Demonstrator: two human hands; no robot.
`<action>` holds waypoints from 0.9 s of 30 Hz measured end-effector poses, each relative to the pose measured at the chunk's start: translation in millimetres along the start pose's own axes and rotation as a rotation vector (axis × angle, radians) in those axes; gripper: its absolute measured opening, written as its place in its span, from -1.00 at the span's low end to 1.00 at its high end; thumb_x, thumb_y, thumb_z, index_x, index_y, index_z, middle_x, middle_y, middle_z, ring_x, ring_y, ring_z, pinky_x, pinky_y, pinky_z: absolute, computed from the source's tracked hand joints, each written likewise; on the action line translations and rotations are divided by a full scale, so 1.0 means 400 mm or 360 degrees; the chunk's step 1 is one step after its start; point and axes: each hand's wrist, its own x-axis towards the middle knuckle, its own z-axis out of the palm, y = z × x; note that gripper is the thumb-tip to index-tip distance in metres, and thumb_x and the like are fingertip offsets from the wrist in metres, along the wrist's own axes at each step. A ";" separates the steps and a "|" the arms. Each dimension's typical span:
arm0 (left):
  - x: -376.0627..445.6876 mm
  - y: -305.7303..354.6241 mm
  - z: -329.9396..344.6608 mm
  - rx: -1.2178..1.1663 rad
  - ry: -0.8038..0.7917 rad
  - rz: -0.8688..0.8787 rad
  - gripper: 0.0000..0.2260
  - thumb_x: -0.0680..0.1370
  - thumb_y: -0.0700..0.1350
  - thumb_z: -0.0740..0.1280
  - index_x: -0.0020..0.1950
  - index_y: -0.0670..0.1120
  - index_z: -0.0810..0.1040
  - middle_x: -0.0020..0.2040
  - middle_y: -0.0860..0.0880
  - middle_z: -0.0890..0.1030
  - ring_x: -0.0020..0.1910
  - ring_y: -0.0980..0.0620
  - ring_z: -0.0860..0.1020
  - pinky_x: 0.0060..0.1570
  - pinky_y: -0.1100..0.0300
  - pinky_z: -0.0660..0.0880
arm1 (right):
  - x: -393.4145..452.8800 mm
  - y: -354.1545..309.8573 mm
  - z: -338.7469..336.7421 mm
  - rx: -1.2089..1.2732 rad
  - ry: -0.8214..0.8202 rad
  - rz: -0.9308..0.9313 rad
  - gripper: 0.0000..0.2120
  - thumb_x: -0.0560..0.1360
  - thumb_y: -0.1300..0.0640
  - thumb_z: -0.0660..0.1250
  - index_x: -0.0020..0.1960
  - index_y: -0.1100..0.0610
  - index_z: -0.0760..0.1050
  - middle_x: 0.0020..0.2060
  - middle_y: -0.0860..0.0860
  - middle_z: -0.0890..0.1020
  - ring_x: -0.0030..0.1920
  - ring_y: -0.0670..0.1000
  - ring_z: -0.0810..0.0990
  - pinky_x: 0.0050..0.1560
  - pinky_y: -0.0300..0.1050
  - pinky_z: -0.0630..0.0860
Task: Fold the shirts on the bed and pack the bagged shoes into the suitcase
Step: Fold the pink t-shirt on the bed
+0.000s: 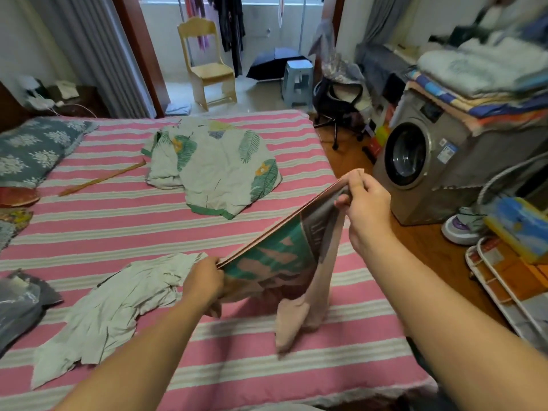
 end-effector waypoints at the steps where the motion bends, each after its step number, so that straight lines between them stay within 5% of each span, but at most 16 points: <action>1: 0.030 0.006 -0.026 -0.0018 0.0029 -0.0021 -0.84 0.51 -0.26 0.21 -0.17 -0.03 0.50 -0.22 -0.10 0.63 -0.31 -0.07 0.56 -0.26 0.07 0.54 | 0.064 -0.034 0.004 0.0079 0.0041 0.0078 -0.74 0.69 0.04 0.20 -0.06 0.15 0.55 -0.27 0.01 0.54 -0.33 -0.10 0.52 -0.21 -0.19 0.55; 6: 0.245 0.171 -0.300 0.0142 0.0463 0.0392 -0.87 0.56 -0.22 0.21 -0.01 -0.10 0.54 -0.01 -0.25 0.63 -0.03 -0.32 0.59 -0.09 -0.09 0.53 | 0.299 -0.264 -0.004 0.0345 -0.0020 0.0131 -0.84 0.68 0.09 0.21 0.06 0.12 0.54 0.02 0.05 0.67 -0.05 -0.01 0.67 0.12 -0.09 0.63; 10: 0.299 0.391 -0.579 -0.0093 0.0978 0.0644 -0.84 0.61 -0.17 0.16 0.08 -0.05 0.52 0.12 -0.20 0.59 0.03 -0.31 0.56 -0.05 -0.12 0.49 | 0.332 -0.464 0.011 0.1072 -0.0025 -0.0099 -0.83 0.66 0.07 0.26 0.19 0.12 0.50 -0.10 0.05 0.68 -0.08 0.04 0.68 -0.19 -0.05 0.67; 14: 0.247 0.409 -0.691 -0.0026 0.1197 0.0842 -0.85 0.63 -0.09 0.19 0.16 -0.03 0.49 0.11 -0.17 0.60 0.01 -0.29 0.56 -0.03 -0.14 0.50 | 0.289 -0.491 0.010 0.1176 0.0156 -0.0191 -0.76 0.65 0.05 0.28 0.22 0.17 0.51 -0.06 0.09 0.72 -0.09 0.07 0.73 -0.20 -0.05 0.66; 17: 0.220 0.322 -0.667 0.0331 0.1030 0.0965 -0.79 0.67 0.06 0.22 0.06 -0.08 0.45 -0.02 -0.24 0.61 -0.08 -0.34 0.57 -0.16 -0.11 0.48 | 0.225 -0.432 -0.027 0.1087 0.0474 -0.0122 -0.95 0.64 0.13 0.28 0.03 0.08 0.51 -0.06 0.04 0.66 -0.13 -0.01 0.68 -0.26 -0.14 0.60; 20: 0.156 0.185 -0.564 0.0515 0.0700 0.1173 -0.67 0.64 0.19 0.18 -0.03 -0.06 0.47 -0.19 -0.14 0.61 -0.23 -0.25 0.58 -0.32 0.03 0.39 | 0.172 -0.283 -0.099 0.0830 0.0610 -0.0018 -0.80 0.62 0.23 0.21 -0.17 0.06 0.41 -0.22 -0.02 0.49 -0.22 -0.07 0.55 -0.23 -0.18 0.54; 22: 0.087 0.079 -0.466 0.0383 0.0398 0.1149 -0.56 0.61 0.31 0.02 -0.09 0.01 0.47 -0.31 0.06 0.56 -0.33 -0.01 0.53 -0.35 0.10 0.32 | 0.138 -0.137 -0.165 0.0583 0.0633 0.0052 -0.73 0.63 0.23 0.20 -0.24 0.07 0.36 -0.33 -0.06 0.39 -0.31 -0.12 0.42 -0.26 -0.24 0.45; 25: 0.030 -0.087 -0.291 0.0415 -0.0030 0.0973 -0.66 0.60 0.34 0.10 -0.18 0.15 0.43 -0.31 0.20 0.53 -0.30 0.21 0.48 -0.25 0.15 0.43 | 0.058 0.065 -0.259 0.0227 0.0490 0.0356 -0.70 0.68 0.12 0.17 -0.23 0.08 0.39 -0.48 -0.07 0.49 -0.42 -0.15 0.47 -0.50 -0.34 0.42; 27: 0.014 -0.181 -0.177 0.0592 -0.0248 0.0931 -0.61 0.56 0.38 0.09 -0.18 0.10 0.41 -0.25 0.18 0.52 -0.23 0.13 0.52 -0.18 0.09 0.49 | 0.012 0.169 -0.309 -0.0079 0.0273 0.0555 -0.67 0.70 0.18 0.11 -0.19 0.23 0.45 -0.34 0.11 0.56 -0.40 -0.13 0.54 -0.48 -0.36 0.48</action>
